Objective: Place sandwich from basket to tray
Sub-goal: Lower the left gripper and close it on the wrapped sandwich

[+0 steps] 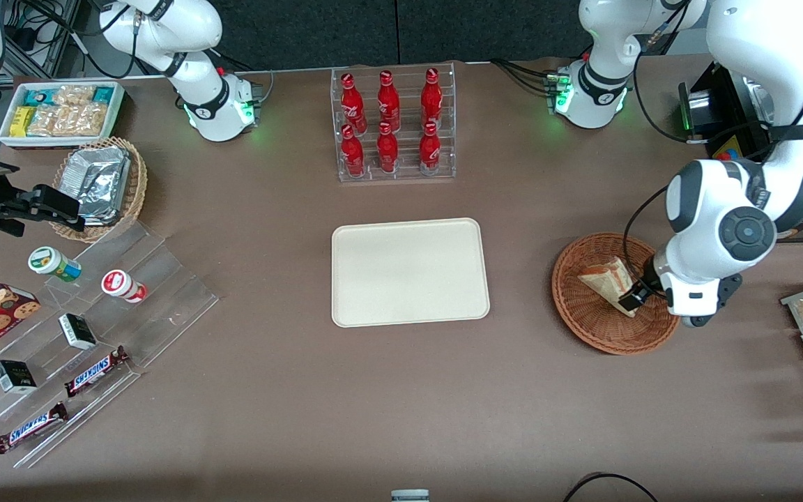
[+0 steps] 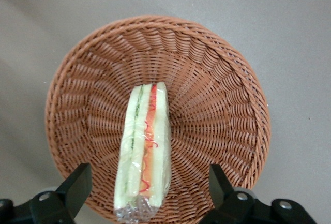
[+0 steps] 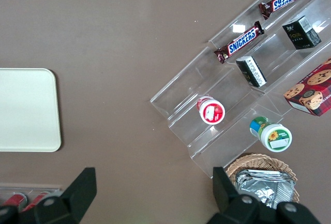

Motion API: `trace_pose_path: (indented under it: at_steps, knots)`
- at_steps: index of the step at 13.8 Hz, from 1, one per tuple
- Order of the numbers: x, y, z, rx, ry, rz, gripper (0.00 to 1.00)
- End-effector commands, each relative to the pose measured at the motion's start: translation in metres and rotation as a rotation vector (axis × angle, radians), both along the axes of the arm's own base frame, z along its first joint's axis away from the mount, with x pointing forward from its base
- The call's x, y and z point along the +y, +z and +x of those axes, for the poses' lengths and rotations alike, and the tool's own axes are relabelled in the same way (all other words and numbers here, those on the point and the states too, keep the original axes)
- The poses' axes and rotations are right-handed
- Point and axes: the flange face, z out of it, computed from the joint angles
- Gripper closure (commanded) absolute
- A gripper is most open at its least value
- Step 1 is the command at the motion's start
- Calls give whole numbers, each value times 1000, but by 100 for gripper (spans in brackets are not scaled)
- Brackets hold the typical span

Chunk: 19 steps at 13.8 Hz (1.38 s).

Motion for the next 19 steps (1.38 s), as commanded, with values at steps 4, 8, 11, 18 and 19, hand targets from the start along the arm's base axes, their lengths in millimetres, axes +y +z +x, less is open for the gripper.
trace_pose_path:
  at_steps: [4, 8, 11, 18, 19]
  knots:
    - [-1, -24, -29, -12, 61, -3, 0]
    - [0, -35, -43, 0, 65, -1, 0]
    - [0, -49, -55, -12, 67, -5, 0]
    - [-9, -62, -62, -7, 79, -4, 0]
    - [-10, -64, -61, -14, 97, -5, 6]
